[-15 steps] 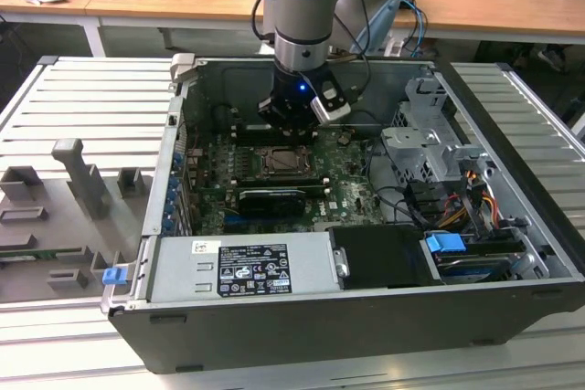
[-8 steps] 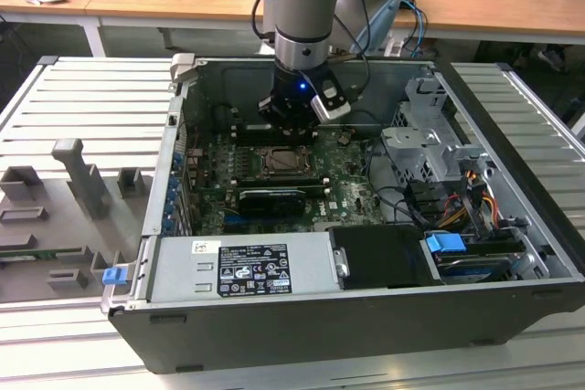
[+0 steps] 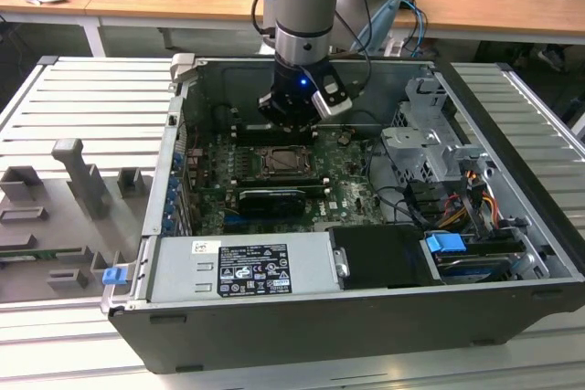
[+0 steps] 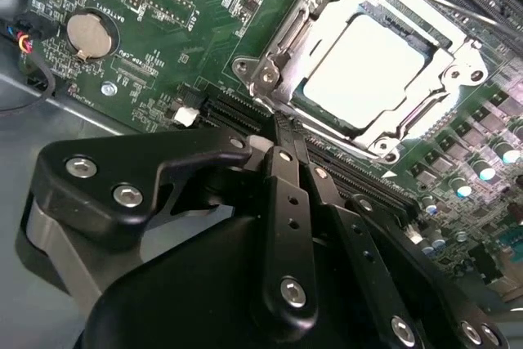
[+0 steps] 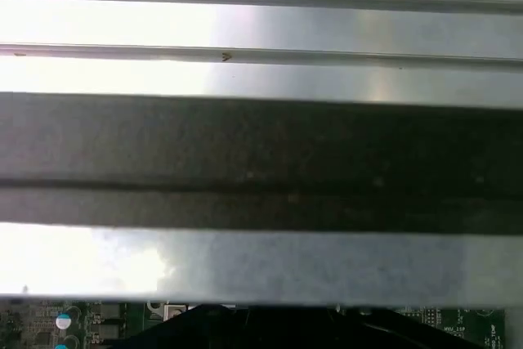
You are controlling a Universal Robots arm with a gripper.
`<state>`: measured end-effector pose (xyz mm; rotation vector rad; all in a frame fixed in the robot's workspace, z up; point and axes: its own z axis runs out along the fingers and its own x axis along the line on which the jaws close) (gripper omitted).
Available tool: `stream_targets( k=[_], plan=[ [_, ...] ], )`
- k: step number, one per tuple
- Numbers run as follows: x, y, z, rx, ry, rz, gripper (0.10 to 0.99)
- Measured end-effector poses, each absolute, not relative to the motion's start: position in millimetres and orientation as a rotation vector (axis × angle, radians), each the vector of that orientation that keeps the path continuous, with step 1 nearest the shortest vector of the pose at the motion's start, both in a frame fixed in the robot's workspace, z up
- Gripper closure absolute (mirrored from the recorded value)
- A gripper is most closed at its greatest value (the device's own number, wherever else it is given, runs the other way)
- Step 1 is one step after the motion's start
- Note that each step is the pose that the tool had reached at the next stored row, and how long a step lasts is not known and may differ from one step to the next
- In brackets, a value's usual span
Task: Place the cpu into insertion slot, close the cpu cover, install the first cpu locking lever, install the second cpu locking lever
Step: 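Install the first cpu locking lever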
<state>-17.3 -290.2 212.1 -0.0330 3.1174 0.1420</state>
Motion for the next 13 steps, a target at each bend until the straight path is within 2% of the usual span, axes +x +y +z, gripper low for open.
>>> stream_targets(
  k=[13],
  plan=[
    [-17.3,-295.3,212.1,-0.033,3.117,0.142,0.98]
  ],
)
